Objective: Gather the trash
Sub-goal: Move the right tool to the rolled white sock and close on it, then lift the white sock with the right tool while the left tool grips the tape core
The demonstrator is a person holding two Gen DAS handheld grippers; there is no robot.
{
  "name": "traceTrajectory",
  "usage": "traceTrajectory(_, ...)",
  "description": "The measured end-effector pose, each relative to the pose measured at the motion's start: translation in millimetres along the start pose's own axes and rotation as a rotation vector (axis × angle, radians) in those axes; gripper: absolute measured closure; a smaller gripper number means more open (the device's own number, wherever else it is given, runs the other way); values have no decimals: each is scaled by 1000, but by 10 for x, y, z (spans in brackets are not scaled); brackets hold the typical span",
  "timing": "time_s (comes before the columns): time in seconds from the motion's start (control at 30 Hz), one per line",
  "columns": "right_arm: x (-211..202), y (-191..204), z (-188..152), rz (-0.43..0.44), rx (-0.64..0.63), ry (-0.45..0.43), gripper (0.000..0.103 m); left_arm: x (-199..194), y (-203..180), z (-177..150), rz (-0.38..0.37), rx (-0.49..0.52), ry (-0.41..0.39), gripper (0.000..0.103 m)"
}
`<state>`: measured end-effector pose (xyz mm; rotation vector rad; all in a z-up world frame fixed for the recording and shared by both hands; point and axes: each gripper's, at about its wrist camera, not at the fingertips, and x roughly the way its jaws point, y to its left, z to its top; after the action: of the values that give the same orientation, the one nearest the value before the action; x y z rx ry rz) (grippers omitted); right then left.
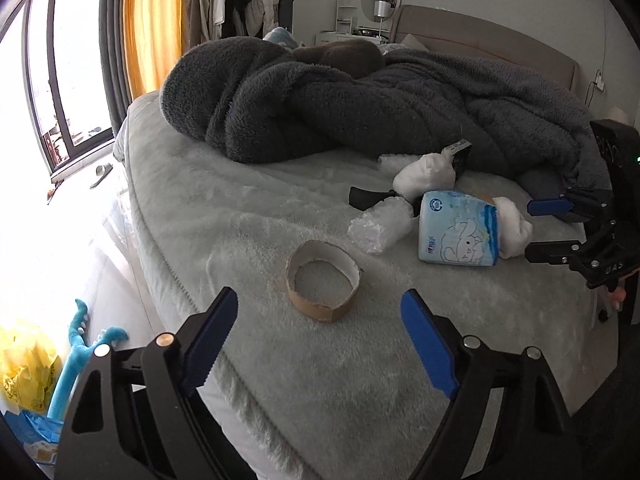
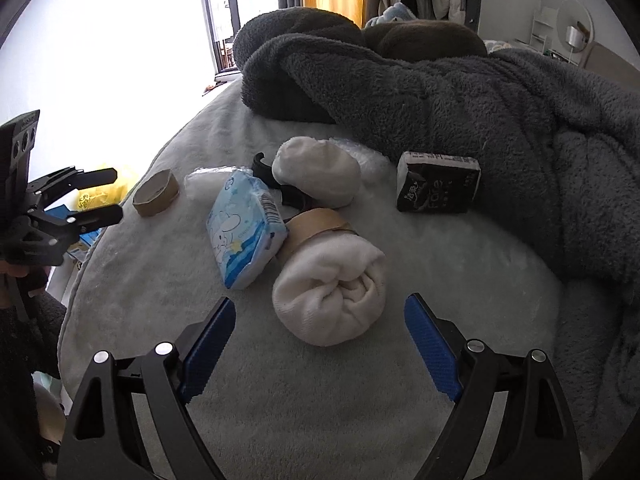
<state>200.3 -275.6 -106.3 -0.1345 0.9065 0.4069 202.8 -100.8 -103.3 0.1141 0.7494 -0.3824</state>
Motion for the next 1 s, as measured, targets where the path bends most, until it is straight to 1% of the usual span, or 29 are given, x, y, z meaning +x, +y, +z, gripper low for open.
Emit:
traceTrajectory(0.27,139,-20,22,6,-3,33,16,238,-10,56,-9,-5,33,25)
traceTrajectory(0.3,158,-20,28,5,-3,38,17,268,-5,61,-8,-8,39,28)
traceTrajectory(0.33,178,-25,36,5,-3,43,22,291,0,68,-9,-13,44,30)
traceTrajectory(0.47,261,-27,41,2,-5,63,32,332,22,71,-10,-26,51,40)
traceTrajectory(0.5,276,-28,47,-4,-6,65,38,341,27,75,-11,-28,53,45)
traceTrajectory(0.53,287,-36,61,-3,-3,65,40,345,35,76,-13,-32,55,51)
traceTrajectory(0.57,294,-46,71,-3,1,67,42,351,48,75,-10,-36,56,53)
traceTrajectory(0.63,298,-63,75,-10,12,76,49,358,61,82,-10,-46,59,55)
traceTrajectory(0.7,284,-73,90,-19,19,79,50,342,78,85,-17,-54,54,55)
traceTrajectory(1.0,102,-71,89,-124,27,94,51,200,120,100,-31,-77,17,55)
